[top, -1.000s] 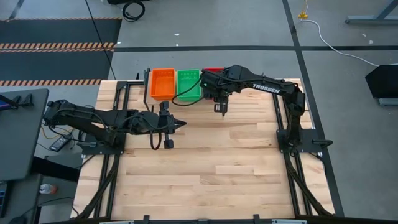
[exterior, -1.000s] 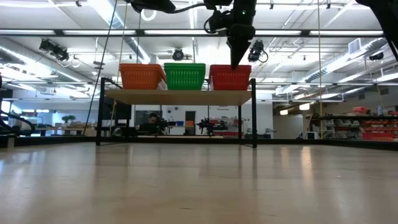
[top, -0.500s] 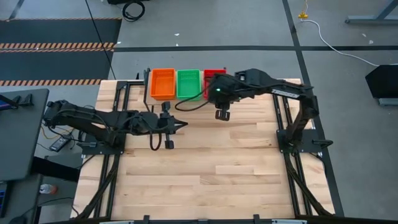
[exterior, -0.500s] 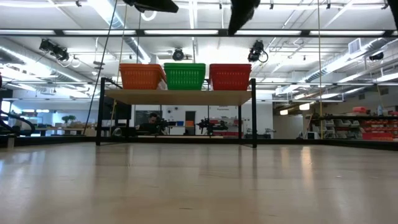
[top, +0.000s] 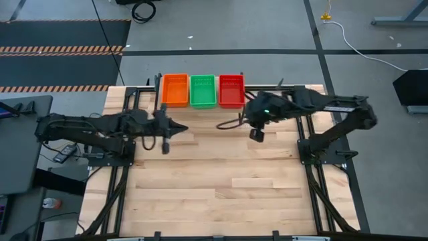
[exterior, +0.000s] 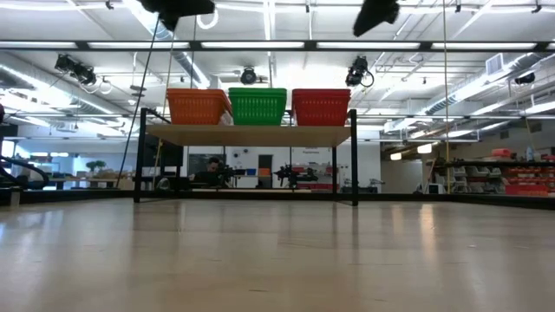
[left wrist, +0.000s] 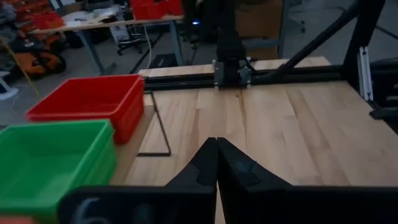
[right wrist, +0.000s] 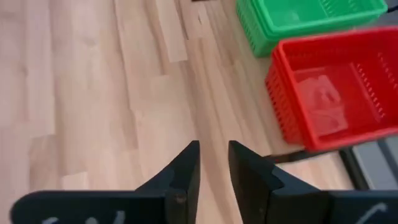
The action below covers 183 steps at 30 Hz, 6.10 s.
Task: Stack baskets on shelf by color
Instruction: Return to Home Position
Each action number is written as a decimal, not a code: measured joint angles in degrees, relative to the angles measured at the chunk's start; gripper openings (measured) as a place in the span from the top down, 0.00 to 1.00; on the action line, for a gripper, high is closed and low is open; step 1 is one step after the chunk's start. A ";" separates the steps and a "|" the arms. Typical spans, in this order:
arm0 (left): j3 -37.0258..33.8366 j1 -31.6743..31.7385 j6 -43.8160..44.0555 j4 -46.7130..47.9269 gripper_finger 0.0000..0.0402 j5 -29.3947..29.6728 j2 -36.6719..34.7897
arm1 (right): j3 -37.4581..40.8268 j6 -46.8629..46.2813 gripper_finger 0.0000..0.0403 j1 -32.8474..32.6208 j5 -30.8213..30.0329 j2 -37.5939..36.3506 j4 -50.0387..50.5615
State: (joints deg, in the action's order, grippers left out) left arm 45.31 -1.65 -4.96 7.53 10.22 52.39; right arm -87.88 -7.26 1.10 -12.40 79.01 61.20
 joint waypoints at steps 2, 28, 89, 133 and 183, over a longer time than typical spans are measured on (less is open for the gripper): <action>-1.26 -0.05 1.57 1.77 0.99 -0.08 -3.36 | 5.76 -1.31 0.81 -0.98 -0.06 -4.40 -4.27; -26.59 -2.71 9.59 -13.34 0.98 1.98 -23.99 | 59.17 -0.47 0.94 -5.80 0.54 -46.80 -40.44; -33.76 -2.71 9.16 -28.67 0.97 -8.88 -27.29 | 76.68 -3.22 0.97 -5.99 6.50 -73.38 -48.89; -44.82 -2.65 10.23 -38.12 0.97 -6.89 -36.43 | 80.70 0.87 0.97 -6.07 5.03 -78.69 -50.65; -44.91 -2.65 9.67 -11.09 0.96 0.94 -52.03 | 82.87 2.37 0.97 -6.07 11.05 -78.69 -55.70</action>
State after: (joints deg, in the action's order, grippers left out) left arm 0.40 -4.29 4.71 -3.56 11.16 0.36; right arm -5.01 -4.89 -4.97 -1.36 0.32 5.50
